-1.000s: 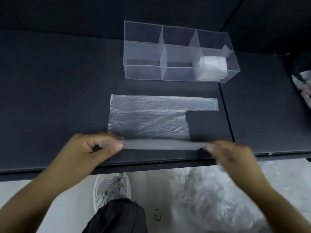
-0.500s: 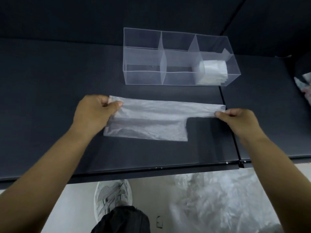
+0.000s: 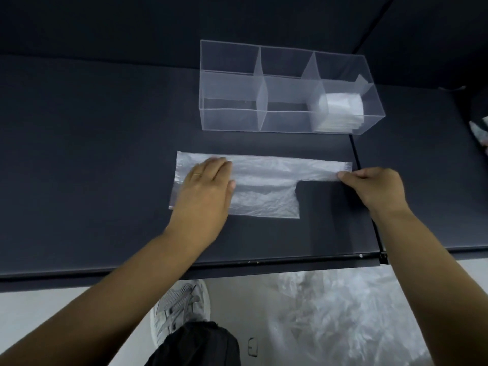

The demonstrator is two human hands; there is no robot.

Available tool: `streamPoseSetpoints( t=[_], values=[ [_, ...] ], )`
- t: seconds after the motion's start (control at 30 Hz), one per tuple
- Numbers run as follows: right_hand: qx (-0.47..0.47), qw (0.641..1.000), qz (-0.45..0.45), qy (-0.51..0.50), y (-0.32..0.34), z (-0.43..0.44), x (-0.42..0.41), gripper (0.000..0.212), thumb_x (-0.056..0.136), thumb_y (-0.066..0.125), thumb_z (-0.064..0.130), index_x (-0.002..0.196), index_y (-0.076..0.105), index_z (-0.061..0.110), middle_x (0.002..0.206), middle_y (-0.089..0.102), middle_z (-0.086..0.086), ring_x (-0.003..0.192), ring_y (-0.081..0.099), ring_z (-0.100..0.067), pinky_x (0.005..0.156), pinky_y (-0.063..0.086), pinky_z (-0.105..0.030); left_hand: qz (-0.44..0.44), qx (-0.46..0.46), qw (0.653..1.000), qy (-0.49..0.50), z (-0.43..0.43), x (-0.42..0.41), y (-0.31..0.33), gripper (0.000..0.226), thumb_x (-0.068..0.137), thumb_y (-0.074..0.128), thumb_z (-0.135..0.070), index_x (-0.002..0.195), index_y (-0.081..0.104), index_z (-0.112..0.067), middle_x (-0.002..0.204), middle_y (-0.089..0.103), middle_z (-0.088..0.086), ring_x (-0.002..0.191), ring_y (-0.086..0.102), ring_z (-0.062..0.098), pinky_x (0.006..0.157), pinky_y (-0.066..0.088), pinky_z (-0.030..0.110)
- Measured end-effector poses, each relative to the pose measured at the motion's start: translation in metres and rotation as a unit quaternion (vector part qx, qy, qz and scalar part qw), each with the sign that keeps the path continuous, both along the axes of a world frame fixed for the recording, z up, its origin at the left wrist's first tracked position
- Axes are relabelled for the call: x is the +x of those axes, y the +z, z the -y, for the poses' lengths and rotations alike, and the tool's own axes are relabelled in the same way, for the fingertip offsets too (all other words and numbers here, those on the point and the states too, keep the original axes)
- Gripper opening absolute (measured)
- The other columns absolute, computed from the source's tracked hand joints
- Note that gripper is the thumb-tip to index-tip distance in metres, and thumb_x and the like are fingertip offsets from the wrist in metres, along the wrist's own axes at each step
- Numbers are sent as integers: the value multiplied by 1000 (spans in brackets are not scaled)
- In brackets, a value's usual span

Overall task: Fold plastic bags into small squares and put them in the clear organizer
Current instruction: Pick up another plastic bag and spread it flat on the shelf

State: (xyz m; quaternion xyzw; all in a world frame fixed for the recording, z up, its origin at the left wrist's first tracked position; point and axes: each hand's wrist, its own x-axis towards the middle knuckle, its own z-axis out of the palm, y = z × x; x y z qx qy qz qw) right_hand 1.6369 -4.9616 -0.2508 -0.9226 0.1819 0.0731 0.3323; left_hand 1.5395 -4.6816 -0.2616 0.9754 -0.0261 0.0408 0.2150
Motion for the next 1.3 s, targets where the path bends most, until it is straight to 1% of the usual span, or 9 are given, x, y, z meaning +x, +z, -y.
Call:
streamPoseSetpoints(
  t=[0.17,0.3,0.4,0.5,0.6,0.9,1.07,1.17,1.3],
  values=[
    [-17,1000,-7,-7,0,-3,-1,23,81,74,39,70,63,22,69,61,8,65,54,-6,67,39,-24,-84,109,990,44,-18,-7,-26,80,90,6,-61,153,0,-12,161,-5,5,148,-10,18,119,-11,39],
    [-106,994,13,-13,9,-17,-6,23,83,72,34,86,65,12,93,66,-10,85,61,-29,68,44,-31,-89,138,985,48,-23,-8,-28,87,86,3,-70,152,-4,-13,161,-6,5,148,-11,17,119,-10,43],
    [-181,971,154,18,15,-52,-24,32,83,67,16,114,59,11,118,53,-16,103,55,-36,88,45,-43,-93,151,983,51,-21,-8,-28,94,84,3,-75,152,-3,-11,161,-5,7,148,-9,20,119,-7,45],
    [-35,947,199,250,10,-123,-61,40,89,55,7,129,54,9,131,52,-15,120,50,-31,107,36,-39,-100,155,981,57,-20,-9,-27,96,84,3,-76,152,-2,-8,161,-5,11,148,-9,24,119,-7,47],
    [-33,891,111,439,-14,-172,-84,53,102,38,25,151,25,10,158,24,-8,147,15,-20,121,7,-36,-109,158,979,69,-20,-12,-28,86,84,-3,-59,152,-5,-6,160,-11,15,147,-14,26,118,-5,49],
    [-267,881,61,386,-37,-67,-36,63,99,10,52,153,-5,23,162,-7,1,147,-13,-13,118,-12,-36,-128,154,975,99,-45,-19,-26,118,69,-1,-90,152,-4,-6,161,-7,12,148,-11,21,118,-6,52],
    [-154,931,113,310,-15,-29,-36,64,95,54,32,150,26,14,159,16,-6,147,10,-22,120,6,-37,-116,156,976,101,-58,-24,-13,113,74,0,-85,152,2,-2,161,-5,14,148,-11,25,117,-7,53],
    [-39,932,151,327,-3,-30,-56,42,78,78,20,117,63,19,133,45,0,125,38,-16,110,27,-31,-5,106,994,-16,-41,-32,-6,92,88,22,-69,147,29,0,157,20,16,147,10,28,118,2,49],
    [-37,935,128,329,-7,-41,-70,16,75,81,16,88,72,16,100,49,6,100,41,-10,98,36,-34,-6,29,989,-147,-14,-34,-7,76,90,36,-60,139,47,-3,150,38,9,143,23,20,118,8,34]
  ],
)
